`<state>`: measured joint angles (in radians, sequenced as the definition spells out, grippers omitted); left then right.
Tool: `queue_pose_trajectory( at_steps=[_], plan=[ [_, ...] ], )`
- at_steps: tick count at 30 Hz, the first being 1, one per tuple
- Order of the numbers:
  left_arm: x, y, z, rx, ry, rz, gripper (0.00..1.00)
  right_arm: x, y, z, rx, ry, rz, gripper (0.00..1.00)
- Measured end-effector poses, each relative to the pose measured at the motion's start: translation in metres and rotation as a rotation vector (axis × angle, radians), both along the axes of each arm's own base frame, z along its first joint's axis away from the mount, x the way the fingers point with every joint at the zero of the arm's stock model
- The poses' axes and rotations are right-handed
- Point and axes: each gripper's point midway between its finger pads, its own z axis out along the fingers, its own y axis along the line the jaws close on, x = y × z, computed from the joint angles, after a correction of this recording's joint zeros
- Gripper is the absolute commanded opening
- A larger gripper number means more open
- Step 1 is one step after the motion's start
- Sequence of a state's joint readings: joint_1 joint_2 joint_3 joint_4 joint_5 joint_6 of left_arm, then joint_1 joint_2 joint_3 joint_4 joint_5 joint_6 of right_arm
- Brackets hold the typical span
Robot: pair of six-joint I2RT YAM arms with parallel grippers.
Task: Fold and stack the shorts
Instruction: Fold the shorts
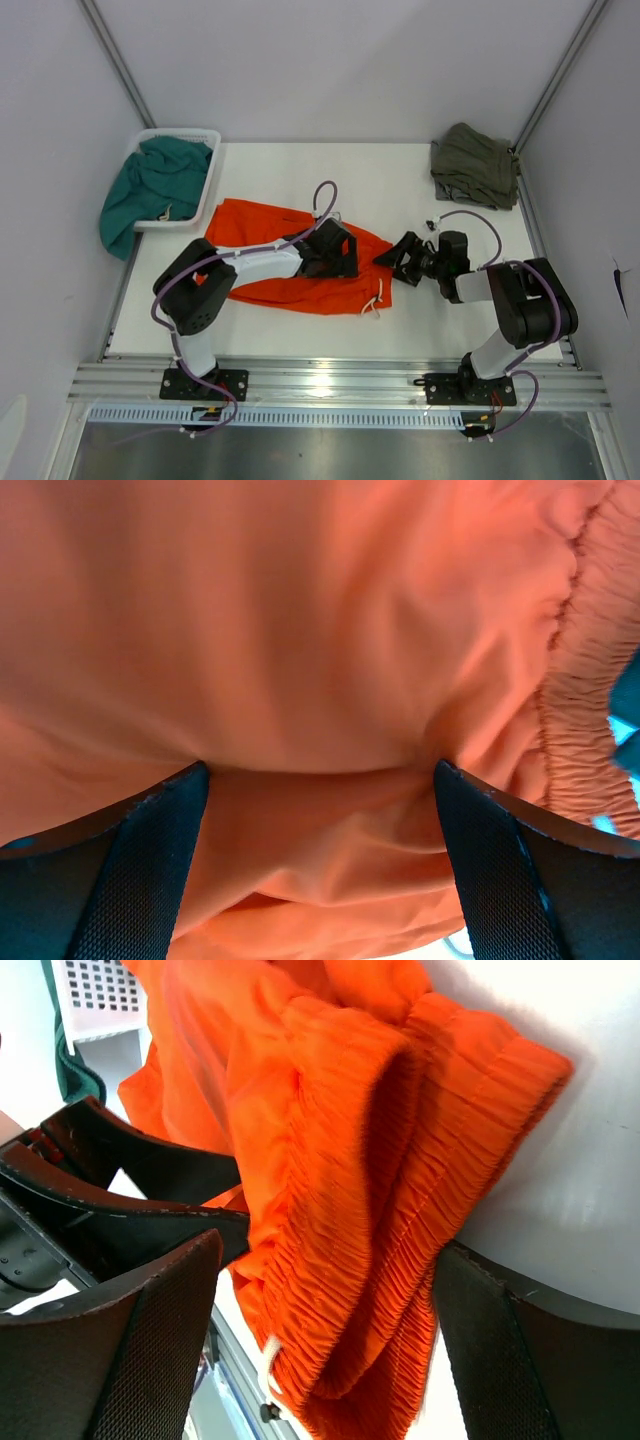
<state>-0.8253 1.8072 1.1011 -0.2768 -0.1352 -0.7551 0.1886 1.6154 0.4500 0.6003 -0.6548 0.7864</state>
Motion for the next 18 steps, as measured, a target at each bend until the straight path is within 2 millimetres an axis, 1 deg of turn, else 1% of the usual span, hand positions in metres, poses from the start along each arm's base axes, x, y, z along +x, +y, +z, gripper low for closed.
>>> queue_pose_trajectory(
  at_steps=[1, 5, 6, 8, 9, 13, 14, 16, 18],
  plan=[
    [0.001, -0.005, 0.000, -0.013, -0.001, -0.004, 0.95, 0.000, 0.001, 0.000, 0.000, -0.003, 0.001, 0.83],
    [0.004, -0.013, 0.000, -0.026, -0.006, -0.011, 0.95, 0.000, 0.005, -0.003, 0.006, -0.005, 0.009, 0.74],
    [0.004, -0.014, 0.000, -0.027, -0.007, -0.011, 0.95, 0.000, 0.006, -0.004, 0.010, -0.005, 0.011, 0.68],
    [0.005, -0.015, 0.000, -0.030, -0.009, -0.012, 0.95, 0.000, 0.007, -0.008, 0.012, 0.002, 0.006, 0.61],
    [0.006, -0.015, 0.000, -0.030, -0.010, -0.012, 0.95, 0.000, 0.007, -0.010, 0.014, 0.006, 0.005, 0.56],
    [0.006, -0.015, 0.000, -0.032, -0.011, -0.011, 0.95, -0.002, 0.007, -0.015, 0.012, 0.024, -0.002, 0.46],
    [0.006, -0.015, 0.000, -0.031, -0.012, -0.011, 0.95, -0.002, 0.006, -0.016, 0.008, 0.027, -0.005, 0.40],
    [0.006, -0.016, 0.000, -0.031, -0.012, -0.012, 0.95, -0.003, 0.005, -0.020, -0.001, 0.041, -0.011, 0.38],
    [0.006, -0.016, 0.000, -0.032, -0.013, -0.012, 0.95, -0.005, 0.004, -0.021, -0.007, 0.050, -0.011, 0.27]
  ],
)
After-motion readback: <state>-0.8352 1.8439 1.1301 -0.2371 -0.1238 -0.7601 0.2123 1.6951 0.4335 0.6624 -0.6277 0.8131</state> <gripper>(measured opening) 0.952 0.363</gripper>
